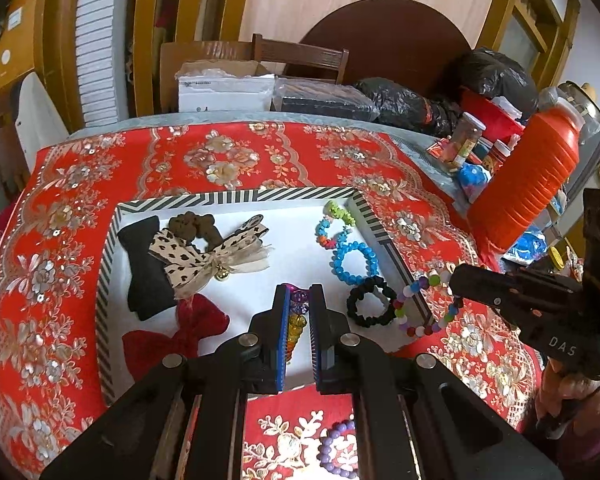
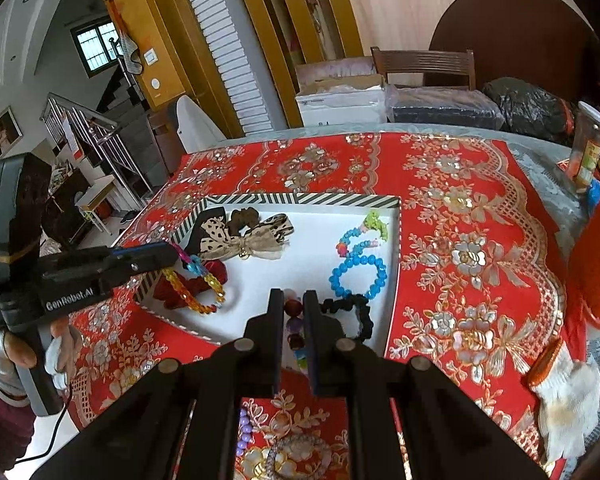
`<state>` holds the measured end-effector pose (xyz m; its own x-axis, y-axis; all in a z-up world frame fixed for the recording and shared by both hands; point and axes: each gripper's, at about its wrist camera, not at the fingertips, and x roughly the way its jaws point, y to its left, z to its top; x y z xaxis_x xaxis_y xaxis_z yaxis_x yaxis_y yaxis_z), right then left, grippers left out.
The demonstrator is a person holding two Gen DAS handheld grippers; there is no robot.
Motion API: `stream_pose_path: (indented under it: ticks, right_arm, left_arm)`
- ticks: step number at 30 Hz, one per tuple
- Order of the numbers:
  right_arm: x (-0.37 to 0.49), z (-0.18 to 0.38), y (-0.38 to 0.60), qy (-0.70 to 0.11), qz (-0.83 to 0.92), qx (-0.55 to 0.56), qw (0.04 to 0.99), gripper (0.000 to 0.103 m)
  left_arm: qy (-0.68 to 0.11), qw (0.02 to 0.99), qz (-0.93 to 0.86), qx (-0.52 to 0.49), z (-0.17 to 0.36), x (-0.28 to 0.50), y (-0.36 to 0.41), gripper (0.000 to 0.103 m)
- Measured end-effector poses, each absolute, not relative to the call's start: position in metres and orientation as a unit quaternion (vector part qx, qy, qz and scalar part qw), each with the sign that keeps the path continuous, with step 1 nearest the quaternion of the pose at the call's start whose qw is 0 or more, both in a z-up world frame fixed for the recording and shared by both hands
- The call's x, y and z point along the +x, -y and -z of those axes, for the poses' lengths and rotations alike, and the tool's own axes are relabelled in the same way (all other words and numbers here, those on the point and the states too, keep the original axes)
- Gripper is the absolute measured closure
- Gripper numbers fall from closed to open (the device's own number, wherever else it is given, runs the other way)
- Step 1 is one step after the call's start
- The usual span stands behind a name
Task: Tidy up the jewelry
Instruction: 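Carry the amber bracelet into the tray with the left gripper while the right carries its bracelet there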
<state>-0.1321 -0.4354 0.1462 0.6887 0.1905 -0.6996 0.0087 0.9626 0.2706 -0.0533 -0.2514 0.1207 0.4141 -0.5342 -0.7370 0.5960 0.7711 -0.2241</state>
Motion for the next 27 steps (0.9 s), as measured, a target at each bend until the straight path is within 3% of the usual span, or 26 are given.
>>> stream_pose_path:
  ticks: [27]
  right_arm:
    - [-0.096, -0.130, 0.435, -0.410, -0.051, 0.125, 0.902, 0.093]
  left_arm:
    - [-0.437, 0.835, 0.331, 0.036, -0.104, -0.030, 0.266, 0.103]
